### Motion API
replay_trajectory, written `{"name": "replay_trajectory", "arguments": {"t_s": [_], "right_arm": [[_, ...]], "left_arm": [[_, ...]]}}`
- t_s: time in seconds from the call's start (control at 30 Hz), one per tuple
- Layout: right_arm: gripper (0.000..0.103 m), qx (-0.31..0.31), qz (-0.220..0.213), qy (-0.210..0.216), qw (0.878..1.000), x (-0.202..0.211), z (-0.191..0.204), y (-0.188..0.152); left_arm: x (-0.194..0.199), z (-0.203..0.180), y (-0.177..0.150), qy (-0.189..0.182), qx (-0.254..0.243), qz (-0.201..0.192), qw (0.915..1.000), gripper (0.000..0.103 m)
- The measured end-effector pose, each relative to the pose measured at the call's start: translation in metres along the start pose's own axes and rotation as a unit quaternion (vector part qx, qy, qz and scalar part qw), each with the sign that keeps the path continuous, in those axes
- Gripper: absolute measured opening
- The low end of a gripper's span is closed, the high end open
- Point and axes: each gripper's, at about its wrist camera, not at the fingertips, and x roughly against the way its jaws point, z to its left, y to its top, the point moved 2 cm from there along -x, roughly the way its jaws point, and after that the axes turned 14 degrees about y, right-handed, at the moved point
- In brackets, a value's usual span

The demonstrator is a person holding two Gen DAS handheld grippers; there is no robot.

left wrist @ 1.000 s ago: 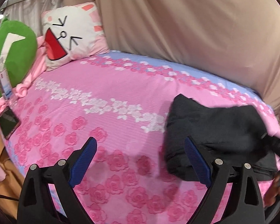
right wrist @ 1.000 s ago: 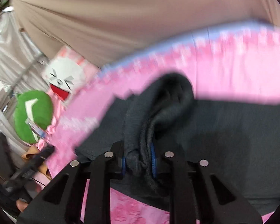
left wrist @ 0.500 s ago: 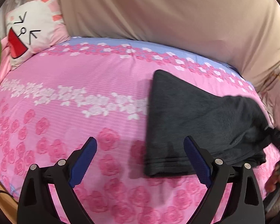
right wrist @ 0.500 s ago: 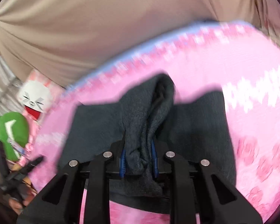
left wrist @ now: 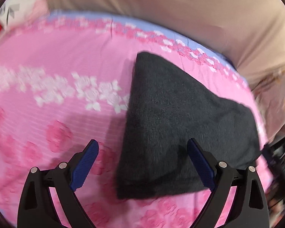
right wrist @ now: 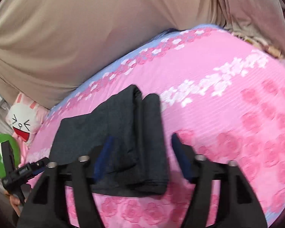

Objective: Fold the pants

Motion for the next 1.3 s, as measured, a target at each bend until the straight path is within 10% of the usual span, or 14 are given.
{"name": "replay_trajectory", "arguments": {"t_s": [0.13, 0.17, 0.23, 0.4, 0.57, 0.7, 0.83, 0.93, 1.07, 1.2, 1.3], "right_arm": [[0.067, -0.063, 0.046, 0.059, 0.995, -0.024, -0.018, -0.011], [0.06, -0.067, 0.045, 0.062, 0.995, -0.028, -0.02, -0.018], [0.036, -0.041, 0.046, 0.054, 0.997, -0.031, -0.009, -0.019], [0.026, -0.012, 0.022, 0.094, 0.995, -0.002, 0.031, -0.009], [0.047, 0.031, 0.085, 0.046, 0.995, -0.019, 0.033, -0.04], [0.061, -0.013, 0.029, 0.04, 0.999, 0.001, 0.03, -0.038], [0.061, 0.071, 0.015, 0.034, 0.997, 0.004, 0.077, -0.011], [0.061, 0.074, 0.045, 0.022, 0.996, -0.037, 0.071, -0.004], [0.013, 0.074, 0.081, 0.012, 0.994, -0.067, 0.069, -0.015], [0.012, 0.119, 0.028, 0.067, 0.99, -0.017, 0.111, 0.0], [0.015, 0.119, 0.057, 0.008, 0.991, -0.03, 0.083, -0.011]], "left_arm": [[-0.012, -0.006, 0.006, -0.037, 0.011, 0.006, 0.9992, 0.081], [-0.013, -0.009, 0.006, -0.057, 0.008, 0.008, 0.9983, 0.046], [-0.016, -0.013, 0.008, -0.073, 0.001, 0.014, 0.9973, 0.012], [0.029, 0.016, 0.021, -0.117, 0.022, -0.017, 0.9928, 0.007], [0.03, 0.037, 0.008, -0.04, -0.027, 0.002, 0.9988, 0.011], [0.019, 0.034, -0.013, 0.013, -0.037, -0.003, 0.9992, 0.017], [0.051, 0.012, -0.016, 0.052, -0.051, -0.087, 0.9936, 0.061], [0.063, -0.002, -0.023, 0.05, -0.073, -0.111, 0.9899, 0.067], [0.064, -0.006, -0.033, 0.071, -0.1, -0.11, 0.9864, 0.071], [0.054, 0.006, -0.036, 0.086, -0.096, -0.096, 0.987, 0.071], [0.036, 0.01, -0.037, 0.088, -0.086, -0.071, 0.9899, 0.071]]}}
